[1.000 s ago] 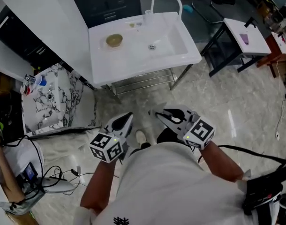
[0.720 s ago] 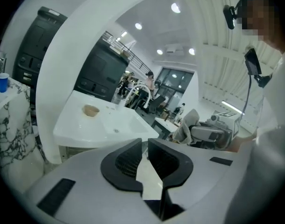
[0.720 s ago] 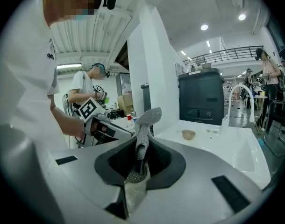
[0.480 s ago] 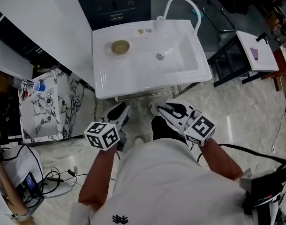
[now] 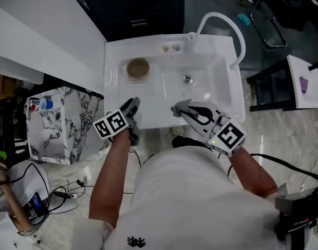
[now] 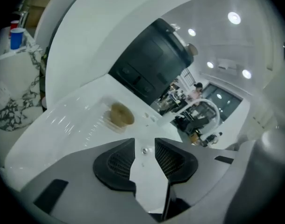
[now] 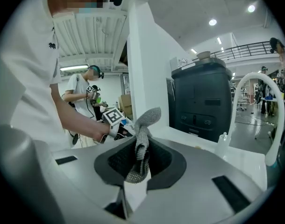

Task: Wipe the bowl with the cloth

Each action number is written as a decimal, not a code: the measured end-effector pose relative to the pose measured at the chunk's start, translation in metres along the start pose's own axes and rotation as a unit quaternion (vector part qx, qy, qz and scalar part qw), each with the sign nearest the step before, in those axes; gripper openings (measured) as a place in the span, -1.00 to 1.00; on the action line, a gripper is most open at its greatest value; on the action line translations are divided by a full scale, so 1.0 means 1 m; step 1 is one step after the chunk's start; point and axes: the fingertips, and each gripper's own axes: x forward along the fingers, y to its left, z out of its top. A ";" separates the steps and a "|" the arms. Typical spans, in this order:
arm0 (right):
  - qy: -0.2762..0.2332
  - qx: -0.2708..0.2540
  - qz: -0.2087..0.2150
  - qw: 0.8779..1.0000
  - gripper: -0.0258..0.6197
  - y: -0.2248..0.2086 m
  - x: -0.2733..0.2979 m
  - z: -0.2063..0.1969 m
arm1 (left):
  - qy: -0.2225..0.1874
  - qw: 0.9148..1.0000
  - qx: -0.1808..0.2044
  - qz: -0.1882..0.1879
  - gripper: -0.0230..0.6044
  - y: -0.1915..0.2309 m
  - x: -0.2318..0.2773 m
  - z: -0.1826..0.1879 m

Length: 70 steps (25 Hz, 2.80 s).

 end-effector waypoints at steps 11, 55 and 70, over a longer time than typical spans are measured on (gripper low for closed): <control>0.022 -0.016 0.052 0.998 -0.79 -0.076 0.001 -0.025 | -0.034 0.978 -0.170 0.111 -0.34 0.084 0.106 0.041; 0.234 -0.396 -0.045 0.887 -0.79 -0.105 0.101 -0.081 | 0.116 0.986 0.041 0.114 -0.87 -0.071 0.081 -0.011; 0.276 -0.317 0.012 0.907 -0.79 -0.083 0.088 -0.110 | 0.131 0.983 0.100 0.086 -0.87 -0.101 0.098 -0.009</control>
